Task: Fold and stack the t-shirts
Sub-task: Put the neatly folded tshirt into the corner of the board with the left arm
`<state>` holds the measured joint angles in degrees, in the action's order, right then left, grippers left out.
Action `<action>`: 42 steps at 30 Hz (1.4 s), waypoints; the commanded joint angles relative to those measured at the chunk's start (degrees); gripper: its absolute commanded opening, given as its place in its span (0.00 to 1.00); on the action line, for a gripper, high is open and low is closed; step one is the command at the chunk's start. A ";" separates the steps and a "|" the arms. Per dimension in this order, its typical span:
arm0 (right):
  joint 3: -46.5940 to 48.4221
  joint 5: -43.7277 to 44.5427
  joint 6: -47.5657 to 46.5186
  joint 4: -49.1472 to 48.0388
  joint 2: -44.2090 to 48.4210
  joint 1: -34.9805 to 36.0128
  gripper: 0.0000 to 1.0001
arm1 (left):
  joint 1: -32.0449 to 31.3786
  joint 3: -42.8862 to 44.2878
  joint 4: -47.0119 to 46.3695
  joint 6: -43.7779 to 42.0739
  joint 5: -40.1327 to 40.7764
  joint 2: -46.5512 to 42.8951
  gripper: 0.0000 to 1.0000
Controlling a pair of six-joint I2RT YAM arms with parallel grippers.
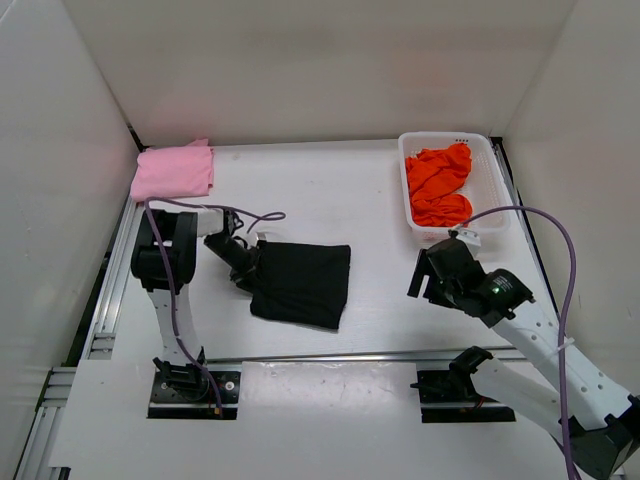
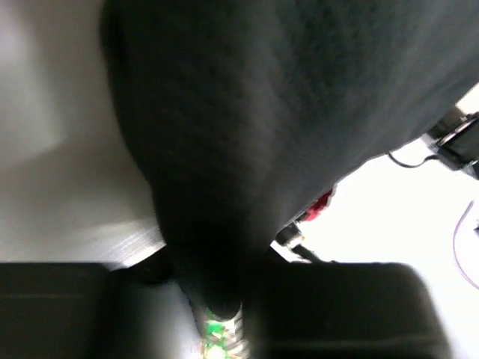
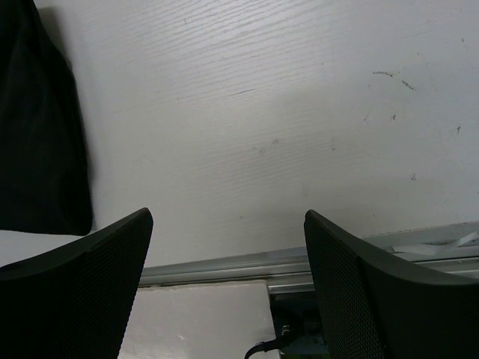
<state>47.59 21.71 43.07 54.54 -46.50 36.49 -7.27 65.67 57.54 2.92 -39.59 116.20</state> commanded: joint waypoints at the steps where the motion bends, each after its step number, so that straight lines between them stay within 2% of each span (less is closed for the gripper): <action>1: 2.59 2.19 1.40 2.58 0.80 0.25 0.86 | 0.59 3.75 -10.43 -2.92 5.84 1.48 0.20; 2: 2.59 2.19 1.93 2.58 0.80 0.25 0.86 | 0.59 3.76 -10.43 -2.92 5.84 1.48 0.10; 6: 2.06 2.19 2.46 2.58 0.80 0.25 0.86 | 0.59 4.56 -10.43 -2.92 5.23 -0.45 0.10; 11: 2.06 2.19 1.93 2.58 -0.43 0.25 0.86 | 2.34 5.61 -10.43 -2.92 10.14 -1.94 0.10; 13: 2.06 2.19 1.32 2.58 -1.04 0.25 0.86 | 2.87 8.50 -9.73 -2.92 13.30 -1.94 0.10; 18: 2.59 2.19 0.17 2.06 -1.58 0.25 0.86 | 2.87 19.64 -6.30 -2.92 28.85 1.21 0.10; 20: 2.59 2.71 -0.35 1.53 -2.10 0.25 0.86 | 2.87 23.17 -6.30 -2.92 37.43 2.88 0.10; 25: 3.21 2.72 -0.88 1.53 -3.42 0.25 0.86 | 2.87 36.34 -6.30 -2.92 50.73 9.91 0.10; 29: 3.73 2.72 -1.41 1.53 -4.56 0.25 0.86 | 2.35 43.39 -8.84 -2.92 64.60 15.18 0.10; 34: 4.26 2.72 -1.94 1.53 -5.62 0.25 0.86 | 2.35 52.79 -11.39 -2.92 73.59 21.51 0.10; 42: 5.32 2.72 -3.52 1.53 -7.99 0.25 0.86 | 2.35 60.88 -18.25 -2.92 83.35 24.77 0.10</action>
<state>50.30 22.83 40.97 56.64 -54.02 36.49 -4.73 122.28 43.57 -0.05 36.53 142.21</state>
